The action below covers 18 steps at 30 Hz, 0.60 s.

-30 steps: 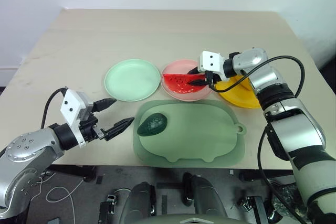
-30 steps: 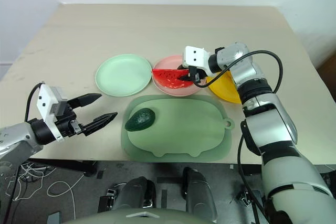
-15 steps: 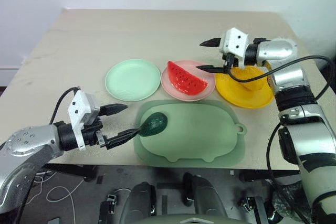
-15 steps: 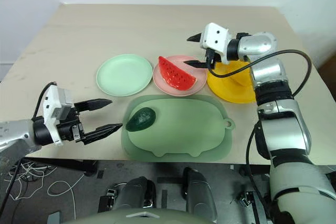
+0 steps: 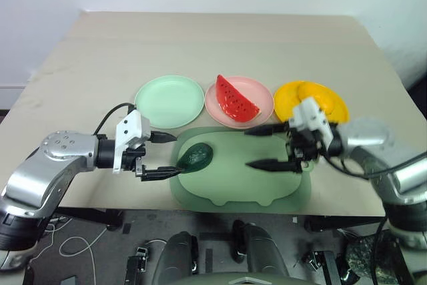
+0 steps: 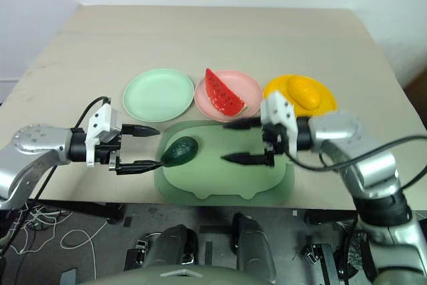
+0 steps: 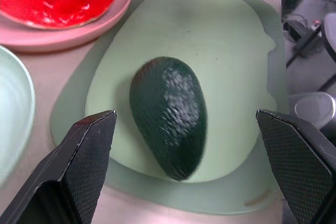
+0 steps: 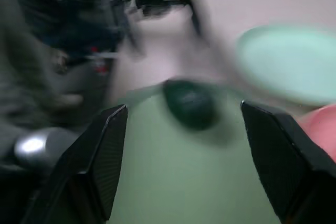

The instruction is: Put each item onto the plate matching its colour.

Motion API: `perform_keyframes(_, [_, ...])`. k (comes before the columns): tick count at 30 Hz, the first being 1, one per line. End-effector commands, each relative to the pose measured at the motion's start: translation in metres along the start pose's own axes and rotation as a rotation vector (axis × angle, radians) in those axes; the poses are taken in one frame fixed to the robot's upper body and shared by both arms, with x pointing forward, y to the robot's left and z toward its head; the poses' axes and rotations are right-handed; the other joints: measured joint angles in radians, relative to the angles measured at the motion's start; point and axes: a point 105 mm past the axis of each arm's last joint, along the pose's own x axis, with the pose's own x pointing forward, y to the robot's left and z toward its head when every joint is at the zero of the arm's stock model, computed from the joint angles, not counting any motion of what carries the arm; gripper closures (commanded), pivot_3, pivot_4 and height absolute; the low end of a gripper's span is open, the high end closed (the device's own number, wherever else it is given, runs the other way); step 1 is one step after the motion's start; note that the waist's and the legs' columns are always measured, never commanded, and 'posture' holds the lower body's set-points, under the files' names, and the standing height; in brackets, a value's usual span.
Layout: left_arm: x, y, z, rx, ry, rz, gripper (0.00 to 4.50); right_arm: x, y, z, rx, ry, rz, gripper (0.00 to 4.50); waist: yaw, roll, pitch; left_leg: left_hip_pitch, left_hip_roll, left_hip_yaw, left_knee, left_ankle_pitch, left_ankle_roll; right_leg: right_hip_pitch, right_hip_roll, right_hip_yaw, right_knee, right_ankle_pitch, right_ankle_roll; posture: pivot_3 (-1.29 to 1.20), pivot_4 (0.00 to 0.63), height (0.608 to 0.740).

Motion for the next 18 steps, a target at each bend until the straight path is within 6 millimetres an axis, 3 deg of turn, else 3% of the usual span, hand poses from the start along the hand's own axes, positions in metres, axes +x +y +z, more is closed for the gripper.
perform_keyframes(1, [0.005, -0.001, 0.001, 0.03, 0.006, -0.048, 0.0, 0.003, 0.002, -0.002, 0.012, -0.015, -0.059, 0.91, -0.001, 0.0, 0.0, 0.0, 0.0, 0.0, 0.0, 0.0, 0.0, 0.0, 0.0, 0.0, 0.0, 0.0, 0.0, 0.0, 0.15, 0.74])
perform_keyframes(6, [0.016, 0.0, -0.004, 0.035, 0.036, -0.075, 0.0, 0.0, -0.008, -0.006, 0.072, -0.05, -0.153, 0.91, -0.002, 0.0, 0.0, 0.0, 0.0, 0.0, 0.0, 0.0, 0.0, 0.0, 0.001, 0.0, 0.0, 0.0, 0.0, 0.0, 0.15, 0.74])
perform_keyframes(18, [0.048, 0.007, -0.009, 0.022, 0.035, -0.029, 0.0, 0.009, 0.0, -0.014, 0.104, -0.053, -0.153, 0.91, 0.019, -0.001, 0.0, 0.0, -0.001, 0.0, 0.001, 0.0, 0.001, 0.0, 0.001, 0.001, 0.0, 0.0, 0.0, 0.0, 0.15, 0.74])
